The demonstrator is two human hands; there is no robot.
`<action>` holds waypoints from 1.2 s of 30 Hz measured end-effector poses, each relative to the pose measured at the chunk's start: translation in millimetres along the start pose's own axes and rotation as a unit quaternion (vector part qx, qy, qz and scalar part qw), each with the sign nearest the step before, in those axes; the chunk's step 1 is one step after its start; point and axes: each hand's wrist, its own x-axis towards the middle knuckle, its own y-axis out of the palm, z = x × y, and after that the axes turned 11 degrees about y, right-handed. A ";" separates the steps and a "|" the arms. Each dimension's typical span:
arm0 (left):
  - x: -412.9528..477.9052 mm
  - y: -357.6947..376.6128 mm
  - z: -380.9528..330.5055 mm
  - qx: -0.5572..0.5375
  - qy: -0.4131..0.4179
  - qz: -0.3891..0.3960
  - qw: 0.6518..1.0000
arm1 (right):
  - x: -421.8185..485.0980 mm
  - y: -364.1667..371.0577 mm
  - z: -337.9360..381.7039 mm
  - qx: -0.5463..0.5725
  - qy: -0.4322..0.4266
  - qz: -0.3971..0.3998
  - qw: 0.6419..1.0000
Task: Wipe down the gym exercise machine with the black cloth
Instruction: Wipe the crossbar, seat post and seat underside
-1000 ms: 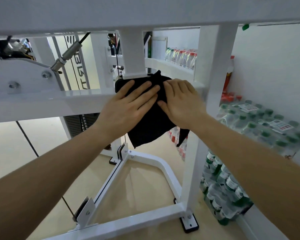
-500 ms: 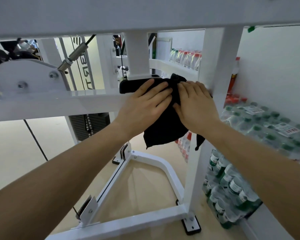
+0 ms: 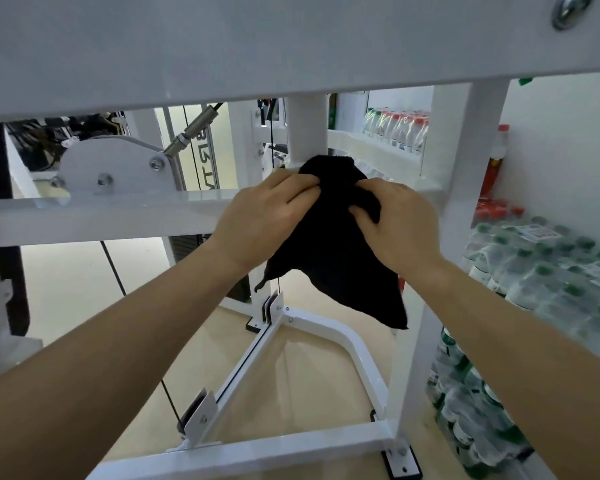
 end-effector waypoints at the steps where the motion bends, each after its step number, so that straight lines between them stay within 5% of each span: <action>1: -0.7 -1.8 -1.4 0.000 -0.002 0.001 1.000 | -0.9 0.0 -2.6 0.014 0.006 0.004 1.000; 6: 3.7 -11.5 -6.7 -0.016 -0.118 -0.062 0.991 | -15.8 11.1 -5.3 -0.027 -0.027 -0.074 0.996; 9: 6.3 -3.6 -10.9 -0.004 -0.139 -0.102 0.985 | -26.0 17.6 7.2 0.113 0.041 -0.028 0.992; 17: 22.0 -3.3 -47.2 -0.275 -0.282 -0.109 0.913 | -52.0 11.7 29.8 0.367 0.078 0.138 0.917; 23: 31.1 -6.8 -53.4 -0.353 -0.355 -0.089 0.861 | -51.7 3.6 26.1 0.358 0.094 0.070 0.926; 30: 31.2 -20.2 -55.2 -0.547 -0.408 -0.085 0.726 | -35.5 -2.7 12.7 0.173 0.026 -0.004 0.985; 34: 31.7 -32.3 -53.7 -0.640 -0.402 -0.106 0.646 | -32.8 -3.3 22.5 0.245 -0.012 0.078 0.966; 36: 32.2 -39.9 -50.8 -0.640 -0.402 -0.107 0.646 | -30.2 -2.1 28.7 0.263 -0.021 0.064 0.962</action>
